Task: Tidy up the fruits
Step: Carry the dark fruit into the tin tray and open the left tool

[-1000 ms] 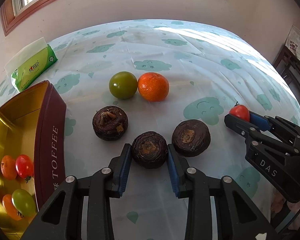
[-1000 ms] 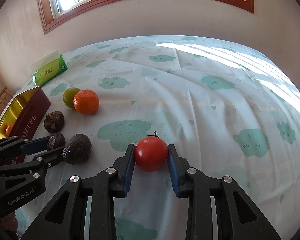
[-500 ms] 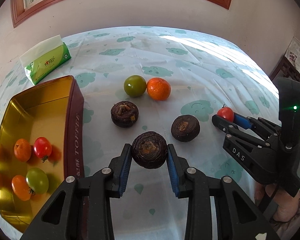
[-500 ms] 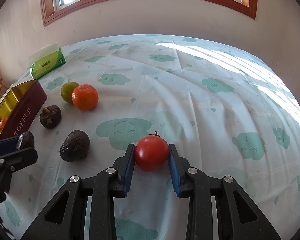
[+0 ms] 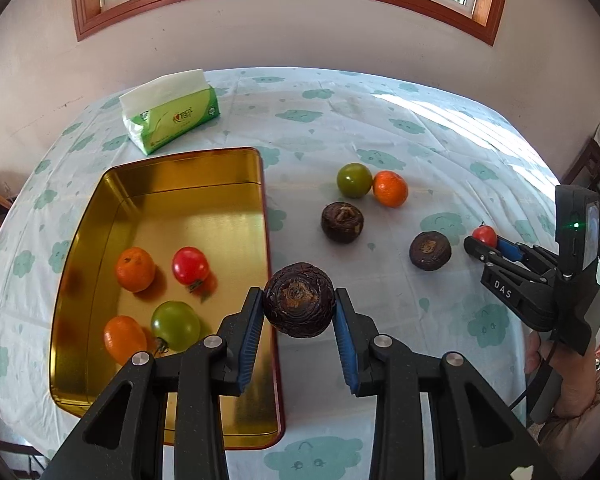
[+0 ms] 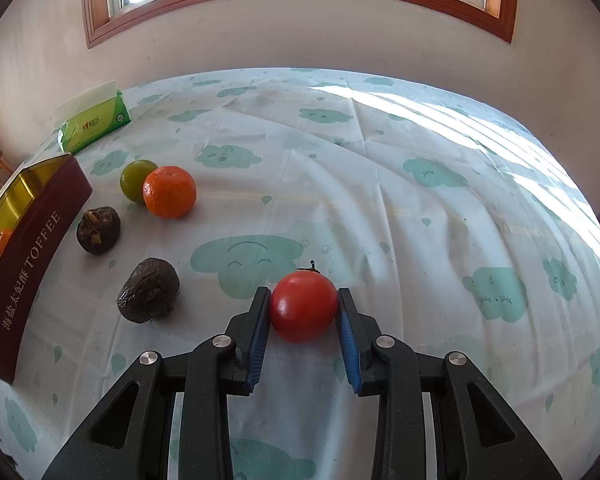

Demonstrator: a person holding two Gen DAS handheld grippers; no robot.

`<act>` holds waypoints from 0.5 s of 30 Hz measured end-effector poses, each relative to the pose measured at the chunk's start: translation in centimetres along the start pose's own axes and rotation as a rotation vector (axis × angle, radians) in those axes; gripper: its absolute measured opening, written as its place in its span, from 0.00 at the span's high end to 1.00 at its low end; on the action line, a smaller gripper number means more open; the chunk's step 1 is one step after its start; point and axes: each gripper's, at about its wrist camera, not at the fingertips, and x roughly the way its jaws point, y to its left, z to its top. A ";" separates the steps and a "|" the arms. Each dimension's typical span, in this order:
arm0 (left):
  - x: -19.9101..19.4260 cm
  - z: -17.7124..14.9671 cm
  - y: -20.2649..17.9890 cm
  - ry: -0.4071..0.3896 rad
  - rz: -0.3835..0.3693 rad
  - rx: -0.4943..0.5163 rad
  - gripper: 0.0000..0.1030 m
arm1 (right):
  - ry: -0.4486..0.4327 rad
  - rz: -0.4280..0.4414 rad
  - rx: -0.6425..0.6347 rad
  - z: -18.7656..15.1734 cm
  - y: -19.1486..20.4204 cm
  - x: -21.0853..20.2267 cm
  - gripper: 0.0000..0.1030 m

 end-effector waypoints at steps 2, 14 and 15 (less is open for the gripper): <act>0.0 -0.4 1.0 0.007 0.017 -0.018 0.70 | 0.000 0.000 0.000 0.0 0.0 0.0 0.67; 0.0 -2.1 6.5 0.034 0.079 -0.141 0.70 | 0.000 -0.001 -0.001 0.0 0.0 0.0 0.67; 0.1 -2.2 6.8 0.039 0.083 -0.147 0.70 | 0.000 -0.001 0.000 0.0 0.0 0.0 0.67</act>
